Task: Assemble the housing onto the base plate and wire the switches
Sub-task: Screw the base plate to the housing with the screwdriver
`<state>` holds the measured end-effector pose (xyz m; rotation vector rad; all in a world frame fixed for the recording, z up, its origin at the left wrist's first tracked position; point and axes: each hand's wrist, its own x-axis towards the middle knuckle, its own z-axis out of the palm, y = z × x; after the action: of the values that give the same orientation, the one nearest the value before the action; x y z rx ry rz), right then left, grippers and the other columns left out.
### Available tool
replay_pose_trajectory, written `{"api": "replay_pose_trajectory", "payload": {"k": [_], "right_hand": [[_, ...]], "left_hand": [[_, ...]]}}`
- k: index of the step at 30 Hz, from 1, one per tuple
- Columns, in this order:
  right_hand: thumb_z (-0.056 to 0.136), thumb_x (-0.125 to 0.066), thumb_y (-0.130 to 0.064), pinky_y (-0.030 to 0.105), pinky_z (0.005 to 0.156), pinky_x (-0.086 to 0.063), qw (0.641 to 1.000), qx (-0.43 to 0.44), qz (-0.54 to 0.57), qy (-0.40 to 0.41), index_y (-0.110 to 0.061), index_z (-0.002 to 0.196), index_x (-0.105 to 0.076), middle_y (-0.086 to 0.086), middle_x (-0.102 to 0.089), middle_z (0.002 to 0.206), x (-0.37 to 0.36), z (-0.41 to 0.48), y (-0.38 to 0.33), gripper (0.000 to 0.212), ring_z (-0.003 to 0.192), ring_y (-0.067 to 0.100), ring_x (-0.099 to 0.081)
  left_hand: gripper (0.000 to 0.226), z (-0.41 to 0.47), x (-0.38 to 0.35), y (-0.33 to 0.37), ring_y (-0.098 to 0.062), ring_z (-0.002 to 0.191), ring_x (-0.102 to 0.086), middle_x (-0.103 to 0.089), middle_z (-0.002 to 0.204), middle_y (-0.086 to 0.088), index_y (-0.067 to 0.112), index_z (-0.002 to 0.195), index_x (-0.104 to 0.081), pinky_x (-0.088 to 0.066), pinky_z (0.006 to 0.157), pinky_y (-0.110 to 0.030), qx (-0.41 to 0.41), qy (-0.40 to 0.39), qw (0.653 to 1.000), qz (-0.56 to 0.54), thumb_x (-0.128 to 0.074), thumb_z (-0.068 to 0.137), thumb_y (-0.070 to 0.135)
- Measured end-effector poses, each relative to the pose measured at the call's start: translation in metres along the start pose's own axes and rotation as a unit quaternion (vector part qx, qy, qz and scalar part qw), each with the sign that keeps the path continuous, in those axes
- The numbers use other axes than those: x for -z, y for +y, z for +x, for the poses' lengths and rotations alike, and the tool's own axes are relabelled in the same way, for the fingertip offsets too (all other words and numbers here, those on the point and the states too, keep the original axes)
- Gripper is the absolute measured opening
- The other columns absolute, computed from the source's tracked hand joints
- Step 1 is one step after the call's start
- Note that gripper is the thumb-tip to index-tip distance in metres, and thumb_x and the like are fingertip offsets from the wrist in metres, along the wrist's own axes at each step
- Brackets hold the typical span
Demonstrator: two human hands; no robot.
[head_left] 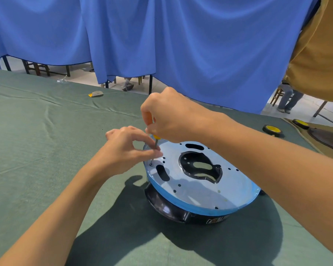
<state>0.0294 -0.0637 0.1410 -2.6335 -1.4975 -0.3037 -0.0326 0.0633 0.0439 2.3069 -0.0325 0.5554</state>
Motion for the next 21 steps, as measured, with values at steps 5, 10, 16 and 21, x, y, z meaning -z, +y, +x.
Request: {"api": "replay_pose_trajectory", "payload": {"k": [5,10,16,21], "right_hand": [[0.085,-0.059,-0.011,0.023,0.043,-0.023,0.999,-0.026,-0.023,-0.011,-0.024,0.066,-0.032,-0.001,-0.035,0.074,0.005,0.002,-0.009,0.035,0.057,0.014,-0.041],[0.088,-0.058,-0.01,0.025,0.037,-0.026,0.997,-0.045,-0.038,-0.046,-0.017,0.063,-0.035,0.003,-0.037,0.066,0.009,0.003,-0.012,0.034,0.051,0.016,-0.038],[0.085,-0.07,-0.026,0.011,0.037,-0.038,0.982,0.003,-0.023,-0.189,-0.017,0.086,-0.071,-0.008,-0.068,0.054,0.039,0.002,-0.004,0.01,0.05,0.004,-0.06],[0.084,-0.07,-0.029,0.01,0.037,-0.039,0.982,0.038,-0.063,-0.175,-0.017,0.076,-0.074,-0.008,-0.065,0.051,0.031,0.007,-0.005,0.016,0.043,-0.003,-0.054]], "left_hand": [[0.015,-0.001,-0.002,0.001,-0.002,0.071,-0.065,-0.072,0.071,0.015,0.029,0.067,-0.077,-0.046,0.094,-0.052,0.018,0.041,0.994,-0.101,-0.088,0.064,0.019],[0.026,-0.003,-0.003,-0.001,-0.021,0.071,-0.065,-0.071,0.076,-0.001,0.034,0.067,-0.077,-0.051,0.073,-0.044,-0.02,0.038,0.994,-0.098,-0.087,0.067,0.01],[0.029,-0.002,-0.003,-0.008,-0.011,0.067,-0.062,-0.069,0.074,0.003,0.044,0.076,-0.074,-0.046,0.066,-0.025,-0.054,0.019,0.996,-0.07,-0.084,0.071,0.017],[0.025,-0.001,-0.002,-0.013,-0.01,0.069,-0.059,-0.066,0.075,0.007,0.042,0.081,-0.075,-0.042,0.067,-0.017,-0.061,-0.003,0.996,-0.06,-0.08,0.077,0.017]]}}
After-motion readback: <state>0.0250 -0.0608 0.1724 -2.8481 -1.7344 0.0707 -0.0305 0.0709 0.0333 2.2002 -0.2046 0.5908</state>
